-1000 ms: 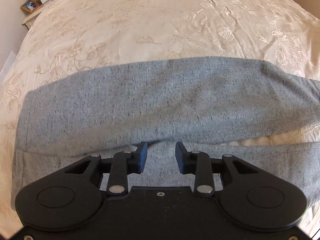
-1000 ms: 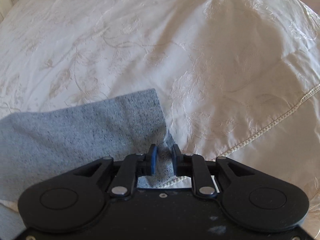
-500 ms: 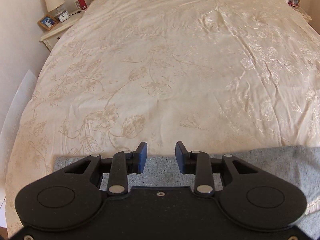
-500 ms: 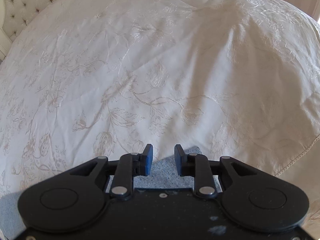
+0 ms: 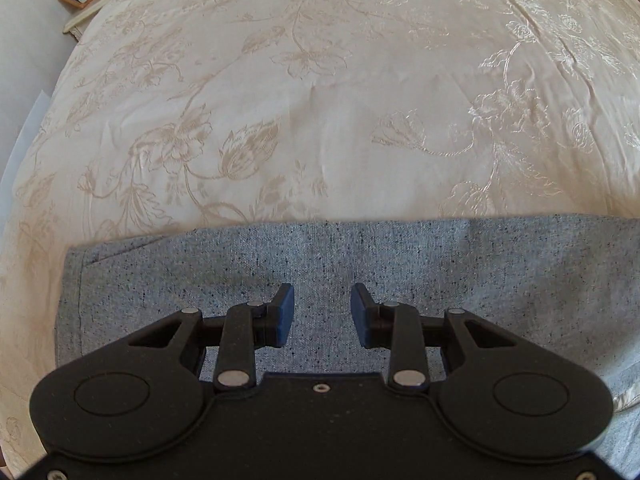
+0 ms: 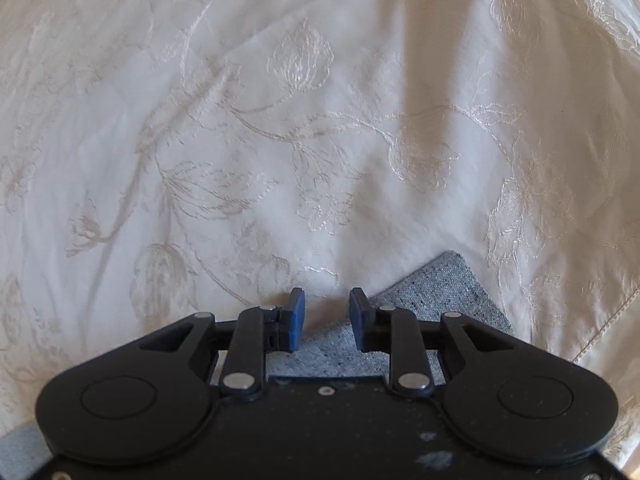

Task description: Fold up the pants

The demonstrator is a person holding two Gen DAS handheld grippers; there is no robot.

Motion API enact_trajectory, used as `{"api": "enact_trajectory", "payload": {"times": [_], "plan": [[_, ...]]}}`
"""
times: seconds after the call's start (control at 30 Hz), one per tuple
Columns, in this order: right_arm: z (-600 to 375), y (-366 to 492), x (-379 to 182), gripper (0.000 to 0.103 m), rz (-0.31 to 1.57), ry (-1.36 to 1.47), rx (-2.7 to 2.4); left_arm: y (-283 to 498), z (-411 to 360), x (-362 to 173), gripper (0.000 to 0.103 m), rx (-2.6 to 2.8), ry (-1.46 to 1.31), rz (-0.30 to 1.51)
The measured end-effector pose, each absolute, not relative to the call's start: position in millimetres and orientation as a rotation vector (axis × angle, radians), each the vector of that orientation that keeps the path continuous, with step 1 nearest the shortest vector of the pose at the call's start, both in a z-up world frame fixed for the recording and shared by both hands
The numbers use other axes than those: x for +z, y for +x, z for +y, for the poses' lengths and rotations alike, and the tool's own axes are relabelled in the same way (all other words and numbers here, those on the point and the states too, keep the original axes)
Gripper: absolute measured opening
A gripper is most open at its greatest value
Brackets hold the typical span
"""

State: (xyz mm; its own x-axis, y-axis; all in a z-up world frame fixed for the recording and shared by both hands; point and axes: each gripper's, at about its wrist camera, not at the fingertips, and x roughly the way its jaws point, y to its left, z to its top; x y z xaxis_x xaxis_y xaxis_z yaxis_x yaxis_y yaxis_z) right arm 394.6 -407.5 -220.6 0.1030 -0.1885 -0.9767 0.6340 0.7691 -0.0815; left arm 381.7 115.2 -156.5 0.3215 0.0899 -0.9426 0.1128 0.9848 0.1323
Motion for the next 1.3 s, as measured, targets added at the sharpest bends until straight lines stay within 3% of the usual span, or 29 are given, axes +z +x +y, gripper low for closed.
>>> {"api": "enact_trajectory", "payload": {"times": [0.1,0.17,0.2,0.73,0.93,1.07,1.17,1.23,1.27,1.3], "plan": [[-403,382,-228,0.023,1.371,0.386,-0.648,385,120,-159,0.042,-0.007,0.167,1.248],[-403,366,-224,0.004,1.344,0.412,-0.622,388,126,-159,0.042,-0.005,0.154,1.244],[-404,358,-221,0.002,1.332,0.436,-0.615,389,128,-158,0.042,-0.004,0.15,1.243],[-403,228,-174,0.002,1.231,0.596,-0.605,456,161,-172,0.042,0.092,-0.059,1.381],[-395,215,-178,0.002,1.231,0.595,-0.609,468,163,-189,0.042,0.135,-0.133,1.45],[-397,216,-180,0.002,1.231,0.602,-0.606,473,161,-199,0.05,0.153,-0.167,1.479],[-398,217,-180,0.002,1.229,0.602,-0.602,475,156,-212,0.05,0.174,-0.136,1.518],[-398,218,-178,0.002,1.226,0.601,-0.6,473,155,-220,0.034,0.198,-0.158,1.562],[-398,218,-176,0.002,1.222,0.599,-0.598,471,158,-221,0.01,0.205,-0.192,1.566],[-399,219,-172,0.002,1.216,0.599,-0.595,468,160,-219,0.008,0.215,-0.216,1.557]]}}
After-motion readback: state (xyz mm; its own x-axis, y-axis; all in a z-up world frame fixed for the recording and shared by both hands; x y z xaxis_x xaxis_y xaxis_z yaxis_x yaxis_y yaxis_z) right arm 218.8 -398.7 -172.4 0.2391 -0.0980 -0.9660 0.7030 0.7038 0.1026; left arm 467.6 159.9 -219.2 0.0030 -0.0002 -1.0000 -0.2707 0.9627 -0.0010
